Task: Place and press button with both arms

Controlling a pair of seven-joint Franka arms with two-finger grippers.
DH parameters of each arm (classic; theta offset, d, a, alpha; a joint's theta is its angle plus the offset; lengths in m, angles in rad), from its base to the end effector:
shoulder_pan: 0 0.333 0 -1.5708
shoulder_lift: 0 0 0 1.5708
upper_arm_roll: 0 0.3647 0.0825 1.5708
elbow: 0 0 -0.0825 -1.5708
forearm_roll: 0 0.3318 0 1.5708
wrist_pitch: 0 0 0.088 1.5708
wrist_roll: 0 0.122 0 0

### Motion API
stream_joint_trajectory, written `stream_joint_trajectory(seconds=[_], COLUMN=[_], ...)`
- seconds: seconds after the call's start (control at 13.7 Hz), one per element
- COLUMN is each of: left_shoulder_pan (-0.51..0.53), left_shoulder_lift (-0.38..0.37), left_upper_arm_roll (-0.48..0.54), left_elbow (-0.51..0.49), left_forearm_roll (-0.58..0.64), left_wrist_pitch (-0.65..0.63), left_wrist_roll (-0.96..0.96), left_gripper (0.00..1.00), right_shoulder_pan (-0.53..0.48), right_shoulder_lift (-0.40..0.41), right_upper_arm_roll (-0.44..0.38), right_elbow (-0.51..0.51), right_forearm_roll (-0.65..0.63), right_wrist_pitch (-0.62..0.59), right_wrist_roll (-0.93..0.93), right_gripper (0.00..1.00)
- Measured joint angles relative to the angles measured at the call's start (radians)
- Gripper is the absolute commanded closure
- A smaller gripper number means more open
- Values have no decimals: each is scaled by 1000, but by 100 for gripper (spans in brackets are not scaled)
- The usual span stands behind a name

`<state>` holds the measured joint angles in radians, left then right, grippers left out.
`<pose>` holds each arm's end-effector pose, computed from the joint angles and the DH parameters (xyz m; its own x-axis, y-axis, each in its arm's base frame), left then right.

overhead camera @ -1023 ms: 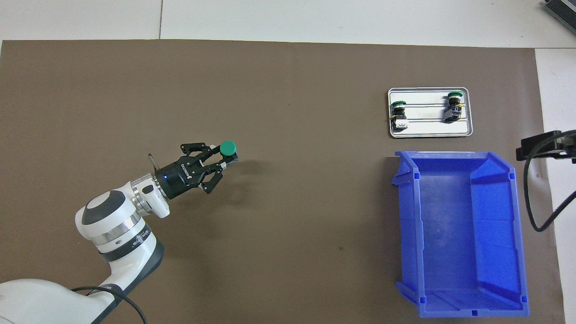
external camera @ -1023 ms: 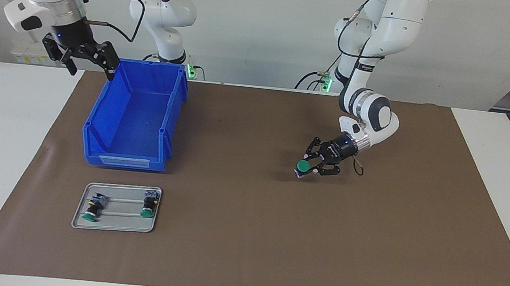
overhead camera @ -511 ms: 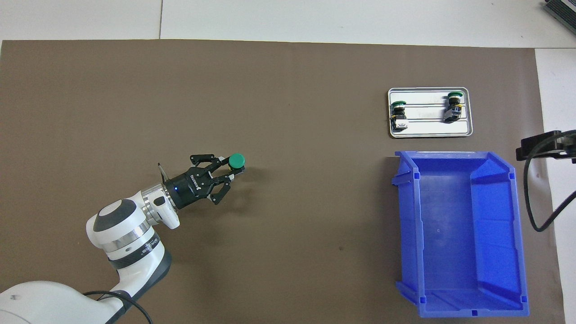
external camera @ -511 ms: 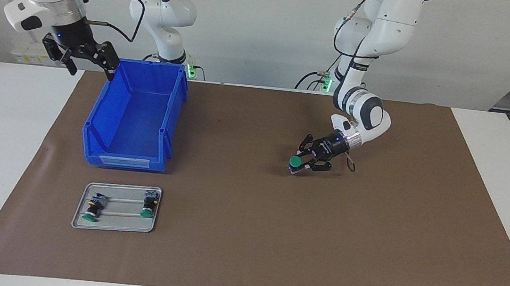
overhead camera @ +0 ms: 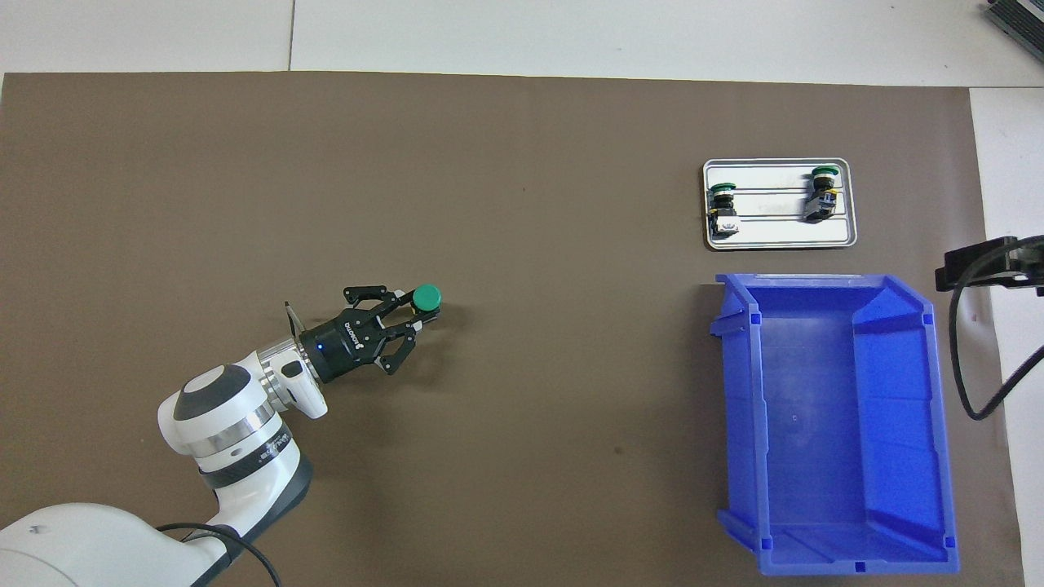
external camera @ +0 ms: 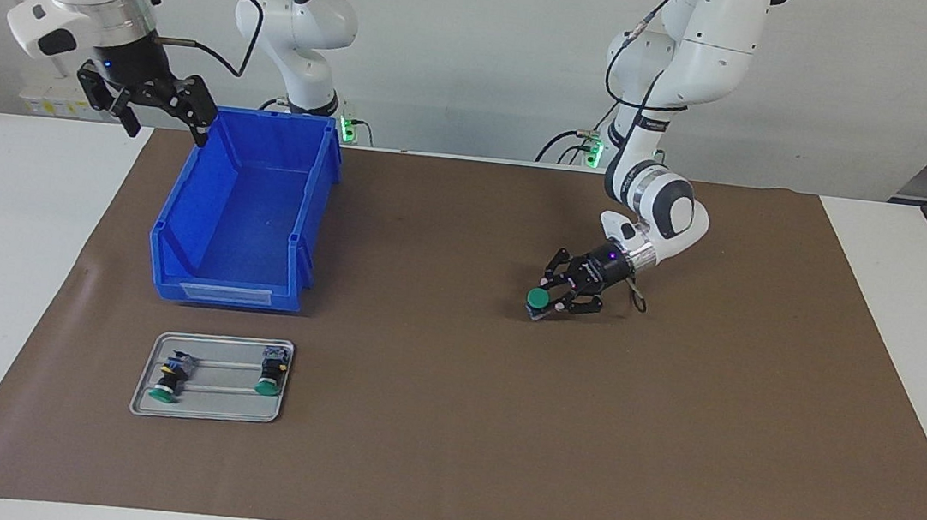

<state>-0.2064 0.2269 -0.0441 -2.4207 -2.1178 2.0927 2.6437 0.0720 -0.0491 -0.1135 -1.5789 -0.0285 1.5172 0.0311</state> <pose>0.4576 -0.1713 0.3120 0.1636 -0.1614 0.9732 -0.8876 -0.4546 0.0738 0.4786 -0.0253 0.6741 0.9972 -0.0738 -0.0122 -0.0735 -0.9970 0.0233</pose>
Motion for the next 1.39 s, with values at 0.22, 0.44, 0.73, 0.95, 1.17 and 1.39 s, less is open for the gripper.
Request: stream_joint_trajectory(seconds=[0.22,0.44,0.73,0.95,1.17,1.39], left_shoulder_pan=[0,0,0,4,10,16], left_shoulder_lift=[0,0,0,19,32,32], left_upper_arm_roll=[1,4,3,7,11,11], left_elbow=[-3,-10,-12,-20,-19,-19], left_forearm_roll=[0,0,0,-1,-2,-2], left_wrist_pitch=[3,1,-16,-61,-80,-83], left_wrist_roll=[9,25,46,68,69,69], left_gripper=[100,100,100,100,100,100], right_shoulder_pan=[0,0,0,0,0,0], right_shoulder_lift=[0,0,0,0,0,0], right_upper_arm_roll=[0,0,0,0,0,0], right_elbow=[0,0,0,0,0,0], right_forearm_roll=[0,0,0,0,0,0], right_wrist_pitch=[0,0,0,0,0,0], right_wrist_roll=[0,0,0,0,0,0], right_gripper=[0,0,0,0,0,0])
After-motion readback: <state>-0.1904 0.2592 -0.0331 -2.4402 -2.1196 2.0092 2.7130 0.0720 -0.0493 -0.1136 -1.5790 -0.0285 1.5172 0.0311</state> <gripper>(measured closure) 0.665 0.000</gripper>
